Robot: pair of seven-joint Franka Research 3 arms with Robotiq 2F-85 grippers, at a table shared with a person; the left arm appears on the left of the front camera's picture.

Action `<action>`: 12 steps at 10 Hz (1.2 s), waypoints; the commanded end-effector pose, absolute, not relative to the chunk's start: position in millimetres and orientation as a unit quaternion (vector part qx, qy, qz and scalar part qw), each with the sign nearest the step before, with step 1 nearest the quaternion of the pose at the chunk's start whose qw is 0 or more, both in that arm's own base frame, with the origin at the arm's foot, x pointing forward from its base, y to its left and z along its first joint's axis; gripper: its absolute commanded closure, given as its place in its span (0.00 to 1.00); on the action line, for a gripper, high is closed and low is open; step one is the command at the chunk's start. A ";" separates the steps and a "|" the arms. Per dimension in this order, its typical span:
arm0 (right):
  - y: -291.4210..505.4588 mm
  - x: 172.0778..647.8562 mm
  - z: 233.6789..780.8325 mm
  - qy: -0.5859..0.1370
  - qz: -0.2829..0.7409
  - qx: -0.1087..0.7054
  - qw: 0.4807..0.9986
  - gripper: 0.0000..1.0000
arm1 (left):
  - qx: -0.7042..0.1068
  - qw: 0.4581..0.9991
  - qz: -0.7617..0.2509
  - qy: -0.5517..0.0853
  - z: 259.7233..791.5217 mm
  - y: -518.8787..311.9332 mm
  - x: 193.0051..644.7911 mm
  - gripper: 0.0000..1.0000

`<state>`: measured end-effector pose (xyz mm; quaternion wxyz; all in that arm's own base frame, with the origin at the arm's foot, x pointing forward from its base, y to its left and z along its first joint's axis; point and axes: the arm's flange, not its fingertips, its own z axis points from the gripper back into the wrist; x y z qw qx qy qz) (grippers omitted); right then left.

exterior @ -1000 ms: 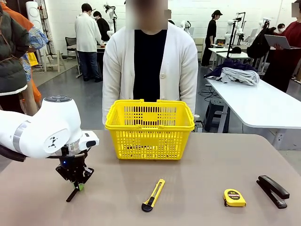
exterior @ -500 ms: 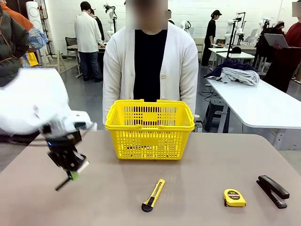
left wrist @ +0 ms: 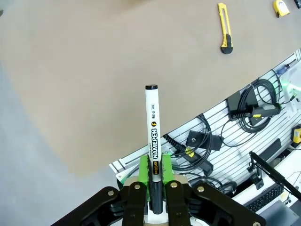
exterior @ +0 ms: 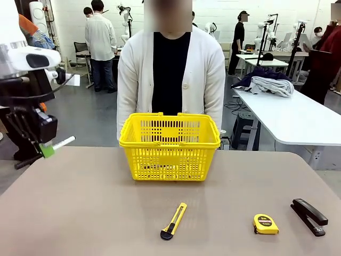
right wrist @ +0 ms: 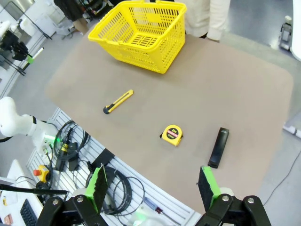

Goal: Place the items the person wants into the basket.
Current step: Pick up the item the person points to and place it in the Market Basket.

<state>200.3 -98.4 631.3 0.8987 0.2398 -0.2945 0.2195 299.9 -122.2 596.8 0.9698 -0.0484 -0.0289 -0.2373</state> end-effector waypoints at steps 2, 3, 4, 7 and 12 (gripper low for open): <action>-97.4 200.7 630.2 -0.294 0.224 0.246 0.896 0.00 | -0.034 0.971 -0.234 -0.027 588.1 -122.5 311.0 1.00; -97.4 200.7 630.2 -0.294 0.224 0.246 0.896 0.00 | -0.032 0.972 -0.233 -0.027 587.9 -120.9 310.9 1.00; -97.4 200.7 630.2 -0.294 0.224 0.246 0.896 0.00 | -0.030 0.973 -0.228 -0.025 586.9 -121.9 309.9 1.00; -97.4 200.7 630.2 -0.294 0.224 0.246 0.896 0.00 | -0.045 0.971 -0.233 -0.020 589.1 -123.8 311.3 1.00; -97.4 200.7 630.2 -0.294 0.224 0.246 0.896 0.00 | 0.020 0.954 -0.294 -0.058 605.1 -146.9 323.8 0.88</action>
